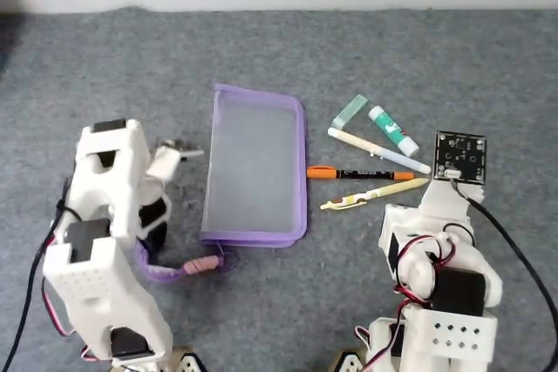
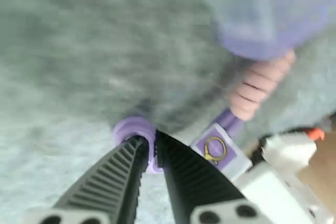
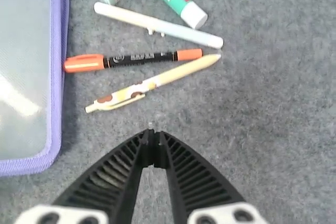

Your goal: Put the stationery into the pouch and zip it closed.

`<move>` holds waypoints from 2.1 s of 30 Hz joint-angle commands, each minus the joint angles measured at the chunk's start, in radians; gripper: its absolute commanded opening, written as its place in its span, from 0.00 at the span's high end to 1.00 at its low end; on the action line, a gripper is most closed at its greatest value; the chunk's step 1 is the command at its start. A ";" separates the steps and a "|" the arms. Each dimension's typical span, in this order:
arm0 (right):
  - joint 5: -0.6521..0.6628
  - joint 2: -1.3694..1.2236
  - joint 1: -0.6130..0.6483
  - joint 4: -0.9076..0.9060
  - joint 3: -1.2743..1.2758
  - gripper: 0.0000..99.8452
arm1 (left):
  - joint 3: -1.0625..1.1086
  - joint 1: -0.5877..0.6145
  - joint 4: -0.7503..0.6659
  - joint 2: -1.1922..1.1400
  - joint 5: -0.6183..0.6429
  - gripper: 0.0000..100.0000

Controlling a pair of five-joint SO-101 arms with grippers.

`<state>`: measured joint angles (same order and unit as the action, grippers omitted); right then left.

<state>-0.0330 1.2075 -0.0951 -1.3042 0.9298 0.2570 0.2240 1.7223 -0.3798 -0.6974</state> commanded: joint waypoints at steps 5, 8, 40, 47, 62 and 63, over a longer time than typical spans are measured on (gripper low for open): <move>-0.104 0.001 0.028 0.045 -0.049 0.99 | 0.205 -0.150 -0.009 0.170 -0.081 0.99; -0.167 -0.001 0.111 0.031 -0.049 0.99 | 0.271 -0.216 -0.021 0.238 -0.080 0.98; -0.460 -0.662 0.697 -0.205 -0.465 0.99 | 0.360 -0.089 0.000 1.111 0.496 0.70; -0.571 -0.805 0.808 -0.205 -0.525 0.99 | 0.335 0.193 -0.074 1.246 0.578 0.70; -0.695 -1.222 1.033 -0.090 -0.845 0.99 | 0.341 0.367 -0.098 1.310 0.580 0.71; -0.694 -1.245 1.041 -0.068 -0.856 0.99 | 0.341 0.367 -0.098 1.313 0.580 0.71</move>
<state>-0.7158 -0.0031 0.9221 -1.4254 0.1442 0.6314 0.5846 1.6410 0.9106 -0.1250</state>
